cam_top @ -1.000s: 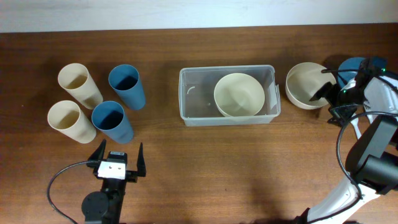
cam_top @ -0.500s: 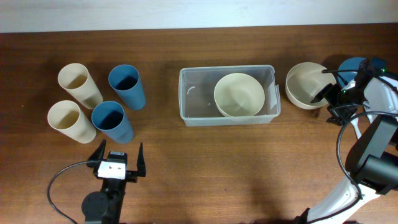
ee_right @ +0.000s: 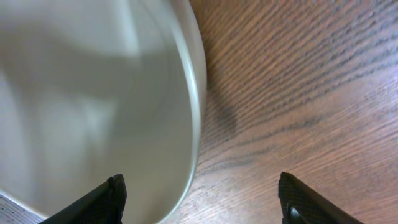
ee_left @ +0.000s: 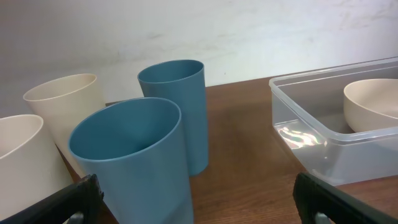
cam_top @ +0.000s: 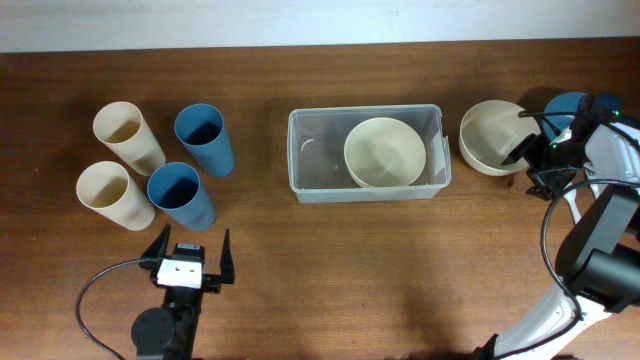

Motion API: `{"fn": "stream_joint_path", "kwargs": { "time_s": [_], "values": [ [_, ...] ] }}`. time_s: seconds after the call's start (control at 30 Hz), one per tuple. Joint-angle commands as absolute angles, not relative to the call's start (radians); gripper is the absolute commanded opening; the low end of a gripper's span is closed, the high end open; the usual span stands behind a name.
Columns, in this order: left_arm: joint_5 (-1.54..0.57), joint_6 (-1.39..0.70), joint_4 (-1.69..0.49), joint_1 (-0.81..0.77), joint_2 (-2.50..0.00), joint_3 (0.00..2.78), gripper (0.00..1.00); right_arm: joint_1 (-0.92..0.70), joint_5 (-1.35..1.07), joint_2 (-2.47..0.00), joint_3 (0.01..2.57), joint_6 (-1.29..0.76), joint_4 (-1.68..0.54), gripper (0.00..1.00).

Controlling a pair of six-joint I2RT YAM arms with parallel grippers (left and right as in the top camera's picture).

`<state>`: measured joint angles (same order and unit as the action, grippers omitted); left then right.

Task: Pack container
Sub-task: 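Grasp the rim of the second cream bowl with the right gripper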

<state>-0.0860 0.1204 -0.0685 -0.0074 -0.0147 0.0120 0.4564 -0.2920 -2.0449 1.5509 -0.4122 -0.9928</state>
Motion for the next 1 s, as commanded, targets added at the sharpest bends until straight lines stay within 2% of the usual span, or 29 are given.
{"fn": "stream_joint_path", "kwargs": {
  "time_s": [0.0,0.17,0.3,0.83,0.97],
  "values": [
    [-0.083,0.137,-0.075,-0.010,-0.008,0.009,1.00,0.451,-0.276,-2.033,1.541,-0.412,-0.982,0.73],
    [-0.083,0.137,-0.075,-0.010,-0.008,0.009,1.00,0.451,-0.276,-2.037,1.541,-0.411,-0.974,0.68],
    [-0.083,0.137,-0.075,-0.010,-0.008,0.009,1.00,0.451,-0.276,-2.037,1.541,-0.408,-0.971,0.50],
    [-0.083,0.137,-0.075,-0.010,-0.008,0.009,1.00,0.451,-0.277,-2.041,1.541,-0.408,-0.930,0.49],
    [-0.083,0.137,-0.075,-0.010,-0.008,0.009,1.00,0.450,-0.279,-2.053,1.541,-0.408,-0.927,0.32]
  ]
}}
